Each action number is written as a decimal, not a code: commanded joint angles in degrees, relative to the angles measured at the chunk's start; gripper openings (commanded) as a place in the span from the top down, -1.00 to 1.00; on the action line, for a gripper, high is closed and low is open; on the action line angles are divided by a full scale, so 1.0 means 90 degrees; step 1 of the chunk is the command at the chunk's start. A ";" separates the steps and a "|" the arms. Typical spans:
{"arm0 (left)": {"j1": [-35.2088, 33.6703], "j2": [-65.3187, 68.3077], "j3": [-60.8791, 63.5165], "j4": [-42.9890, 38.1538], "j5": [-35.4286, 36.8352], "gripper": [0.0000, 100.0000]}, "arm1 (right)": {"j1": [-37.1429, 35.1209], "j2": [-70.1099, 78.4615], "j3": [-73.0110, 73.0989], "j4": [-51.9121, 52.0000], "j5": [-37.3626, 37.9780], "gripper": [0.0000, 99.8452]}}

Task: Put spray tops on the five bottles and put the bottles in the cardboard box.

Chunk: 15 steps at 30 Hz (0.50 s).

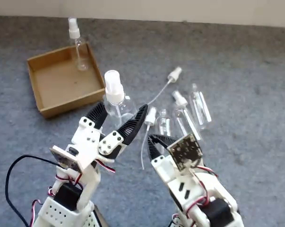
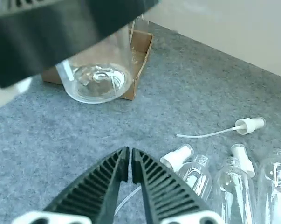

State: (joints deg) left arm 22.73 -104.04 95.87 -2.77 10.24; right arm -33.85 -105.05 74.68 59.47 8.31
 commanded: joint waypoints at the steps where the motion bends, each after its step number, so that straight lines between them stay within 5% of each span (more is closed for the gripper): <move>1: -0.0073 -0.0073 0.0142 -0.0166 0.0088 0.64 | -0.0083 -0.0034 0.0669 -0.0855 0.0010 0.99; 12: 0.0884 -0.0044 0.0142 0.0274 0.0088 0.64 | -0.0093 -0.0044 0.1929 -0.1744 -0.0029 0.99; 15: 0.0962 -0.0044 0.0142 0.0322 0.0088 0.64 | -0.0093 -0.0044 0.1919 -0.1744 -0.0576 0.99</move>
State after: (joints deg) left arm 29.32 -104.04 95.87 -0.57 10.59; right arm -33.85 -105.05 92.70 45.49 8.04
